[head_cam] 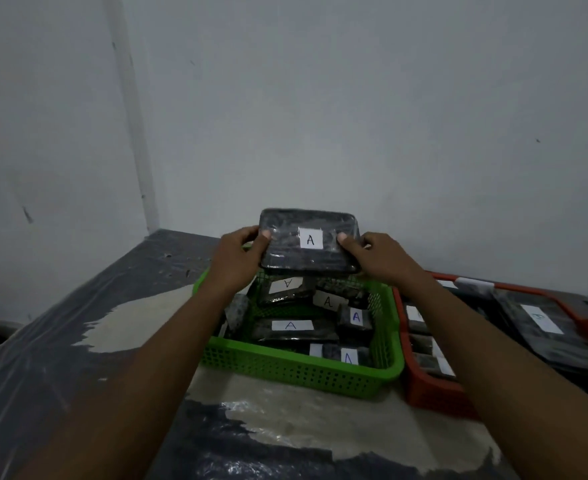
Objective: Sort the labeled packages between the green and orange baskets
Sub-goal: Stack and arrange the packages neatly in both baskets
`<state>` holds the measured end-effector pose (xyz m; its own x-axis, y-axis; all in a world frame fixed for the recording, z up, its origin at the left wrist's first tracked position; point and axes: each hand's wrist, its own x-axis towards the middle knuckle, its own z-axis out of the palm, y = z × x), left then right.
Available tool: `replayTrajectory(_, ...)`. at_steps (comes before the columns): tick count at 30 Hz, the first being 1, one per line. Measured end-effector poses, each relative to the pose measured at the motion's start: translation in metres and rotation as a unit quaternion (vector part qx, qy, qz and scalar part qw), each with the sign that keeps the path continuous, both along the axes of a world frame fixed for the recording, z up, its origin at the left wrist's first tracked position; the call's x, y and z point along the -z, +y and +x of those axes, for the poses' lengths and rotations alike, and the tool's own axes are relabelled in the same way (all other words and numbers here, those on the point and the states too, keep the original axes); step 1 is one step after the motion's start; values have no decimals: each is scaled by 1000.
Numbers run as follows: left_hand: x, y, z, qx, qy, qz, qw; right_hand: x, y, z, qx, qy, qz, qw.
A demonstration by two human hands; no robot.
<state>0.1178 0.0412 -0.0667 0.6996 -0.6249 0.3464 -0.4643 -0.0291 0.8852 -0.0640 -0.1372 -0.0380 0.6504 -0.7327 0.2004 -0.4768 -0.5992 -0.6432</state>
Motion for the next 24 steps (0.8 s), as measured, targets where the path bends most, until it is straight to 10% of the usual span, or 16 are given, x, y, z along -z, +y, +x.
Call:
replayTrajectory(6, 20, -33, -20, 29, -106, 179, 978, 8, -18, -31, 46, 201, -68, 976)
replayTrajectory(24, 35, -17, -11, 47, -126, 342, 930, 16, 16, -30, 0, 297, -104, 949)
